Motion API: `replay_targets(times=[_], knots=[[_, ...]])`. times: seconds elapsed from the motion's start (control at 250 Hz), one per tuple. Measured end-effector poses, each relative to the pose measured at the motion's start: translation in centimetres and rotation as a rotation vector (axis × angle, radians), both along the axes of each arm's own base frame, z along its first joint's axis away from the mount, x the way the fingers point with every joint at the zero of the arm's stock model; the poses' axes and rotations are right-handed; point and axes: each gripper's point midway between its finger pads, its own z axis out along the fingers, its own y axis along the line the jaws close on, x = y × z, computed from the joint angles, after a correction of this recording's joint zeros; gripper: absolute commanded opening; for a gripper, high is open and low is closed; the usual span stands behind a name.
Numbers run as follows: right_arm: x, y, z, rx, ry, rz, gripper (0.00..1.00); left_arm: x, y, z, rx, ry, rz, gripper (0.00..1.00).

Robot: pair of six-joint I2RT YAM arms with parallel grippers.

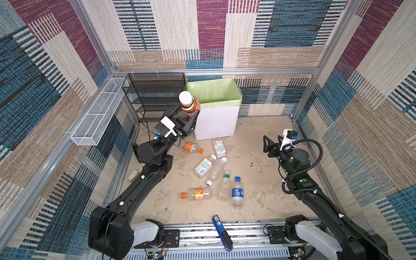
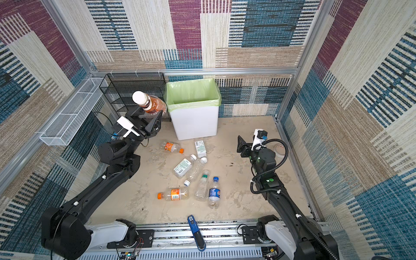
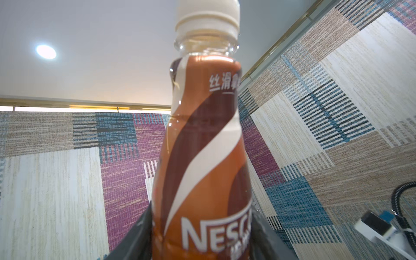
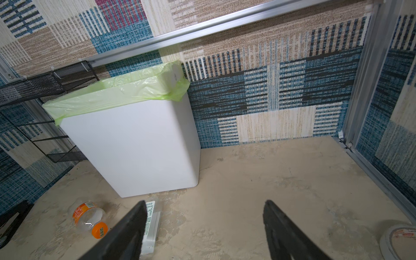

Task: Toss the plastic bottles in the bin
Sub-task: 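Lift the Nescafe bottle with the left gripper and release it over the bin, then lower the left gripper toward the orange-labelled juice bottle beside the bin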

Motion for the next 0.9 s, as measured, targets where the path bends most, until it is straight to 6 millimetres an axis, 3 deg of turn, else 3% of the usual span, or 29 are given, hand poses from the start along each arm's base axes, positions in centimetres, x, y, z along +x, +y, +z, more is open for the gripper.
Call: replay_targets(times=[0.084,0.22,0.276,0.364,0.496,0.656,0.744,0.896], knots=[[0.2,0.0,-0.1,-0.002,-0.002,-0.003,0.81,3.6,-0.9,1.9,-0.026,0.035,-0.015,0.63],[0.4,0.0,-0.4,0.0,-0.004,-0.005,0.82,13.5,-2.5,4.4,-0.047,0.309,0.015,0.82],[0.4,0.0,-0.7,0.005,0.001,-0.003,0.82,16.8,-3.0,4.4,-0.041,0.434,0.033,0.95],[0.0,0.0,-1.1,0.011,0.007,0.002,0.83,19.5,-3.3,2.1,-0.008,0.602,0.055,0.99],[-0.6,-0.1,-1.2,0.012,0.002,0.002,0.83,20.1,-3.0,-1.0,0.016,0.743,0.097,1.0],[-0.8,-0.1,-1.2,0.012,0.002,0.004,0.82,17.8,-2.0,1.2,0.002,0.712,0.114,1.0],[-0.8,0.1,-1.4,0.016,0.005,0.012,0.82,16.9,-1.4,1.4,0.002,0.704,0.134,1.0],[-0.9,0.2,-1.4,0.023,0.007,0.021,0.82,15.8,-0.3,-1.9,0.039,0.772,0.189,0.99]])
